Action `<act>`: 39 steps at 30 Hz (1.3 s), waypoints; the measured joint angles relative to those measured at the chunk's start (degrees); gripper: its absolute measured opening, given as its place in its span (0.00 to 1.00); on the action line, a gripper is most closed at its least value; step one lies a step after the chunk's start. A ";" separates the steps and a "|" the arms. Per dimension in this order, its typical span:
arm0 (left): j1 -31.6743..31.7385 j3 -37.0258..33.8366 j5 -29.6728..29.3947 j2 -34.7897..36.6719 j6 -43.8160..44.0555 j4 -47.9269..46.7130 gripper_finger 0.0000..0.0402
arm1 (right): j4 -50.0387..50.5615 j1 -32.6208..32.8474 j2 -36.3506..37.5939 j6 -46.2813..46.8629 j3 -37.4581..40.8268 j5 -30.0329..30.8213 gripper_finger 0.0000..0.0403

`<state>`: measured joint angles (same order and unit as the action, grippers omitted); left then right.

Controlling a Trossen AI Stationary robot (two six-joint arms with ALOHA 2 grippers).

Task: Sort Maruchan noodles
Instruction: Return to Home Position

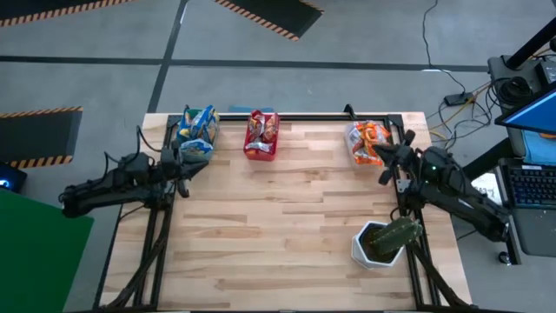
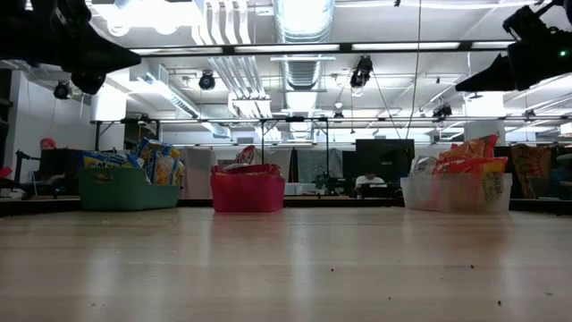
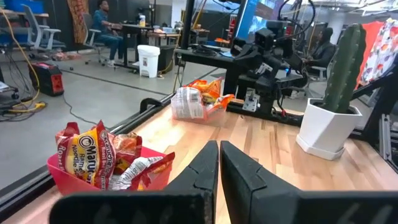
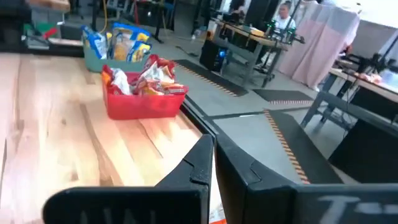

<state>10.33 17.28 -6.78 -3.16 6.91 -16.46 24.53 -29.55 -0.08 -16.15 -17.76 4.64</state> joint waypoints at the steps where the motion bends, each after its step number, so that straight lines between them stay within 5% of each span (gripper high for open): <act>1: 0.00 -0.33 0.01 0.40 -0.26 0.07 0.00 | -0.26 -0.01 0.03 0.93 0.40 -0.04 0.02; 18: 0.00 -6.93 -0.10 2.51 -1.06 0.12 0.00 | -26.93 -0.08 -0.05 8.12 16.69 -4.49 0.02; 24: 0.02 -6.93 -0.12 2.34 -0.29 0.14 0.00 | -25.70 -0.10 -0.95 7.75 17.03 -4.32 0.02; 32: 0.00 -6.93 -0.12 2.23 -0.21 0.16 0.00 | -25.64 -0.10 -1.17 23.93 17.03 -5.94 0.02; 39: 0.00 -6.93 -0.12 2.10 -0.21 0.14 0.00 | -25.56 -0.10 -1.17 25.11 17.03 -5.99 0.02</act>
<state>10.33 10.35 -6.90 -1.06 6.70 -16.32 -1.03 -29.65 -1.26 8.97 -0.73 -1.34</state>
